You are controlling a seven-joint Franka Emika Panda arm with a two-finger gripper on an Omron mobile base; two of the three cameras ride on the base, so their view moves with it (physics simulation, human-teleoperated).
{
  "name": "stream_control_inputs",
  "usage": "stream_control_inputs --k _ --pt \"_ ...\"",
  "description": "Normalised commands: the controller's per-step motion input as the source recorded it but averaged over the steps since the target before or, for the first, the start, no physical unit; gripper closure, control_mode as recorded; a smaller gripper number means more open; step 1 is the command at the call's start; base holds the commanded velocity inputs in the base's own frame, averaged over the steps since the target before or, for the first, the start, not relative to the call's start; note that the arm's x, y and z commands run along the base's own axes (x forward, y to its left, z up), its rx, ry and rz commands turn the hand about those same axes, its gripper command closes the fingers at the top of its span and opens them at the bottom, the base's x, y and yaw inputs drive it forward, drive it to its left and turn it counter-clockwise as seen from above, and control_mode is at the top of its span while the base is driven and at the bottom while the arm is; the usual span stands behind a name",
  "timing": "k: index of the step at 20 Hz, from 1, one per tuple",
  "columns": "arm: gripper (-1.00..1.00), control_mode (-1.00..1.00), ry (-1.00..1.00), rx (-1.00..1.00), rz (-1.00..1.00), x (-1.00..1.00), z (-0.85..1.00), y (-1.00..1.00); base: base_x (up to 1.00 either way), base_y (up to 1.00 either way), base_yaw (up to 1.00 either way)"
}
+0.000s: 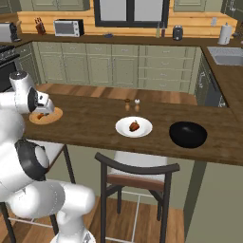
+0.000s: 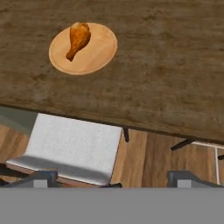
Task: Pick the chicken drumstick and bell pepper from their plates and place them in the bowl. Then put the bowl in the fridge.
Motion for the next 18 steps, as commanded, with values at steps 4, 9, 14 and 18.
stream_control_inputs --k 4,9,14,18 --pt "-1.00 -1.00 -0.05 -0.04 -0.03 0.54 -0.34 0.66 0.00 0.00 0.00" --pt "-1.00 -1.00 -0.07 -0.02 -0.02 0.52 -0.27 0.61 0.00 0.00 0.00" --pt "-1.00 -1.00 -0.10 -0.02 -0.04 0.52 -0.12 0.41 0.00 0.00 0.00" --pt "-1.00 -1.00 -0.08 0.00 -0.05 0.59 -0.18 0.24 0.00 0.00 0.00"
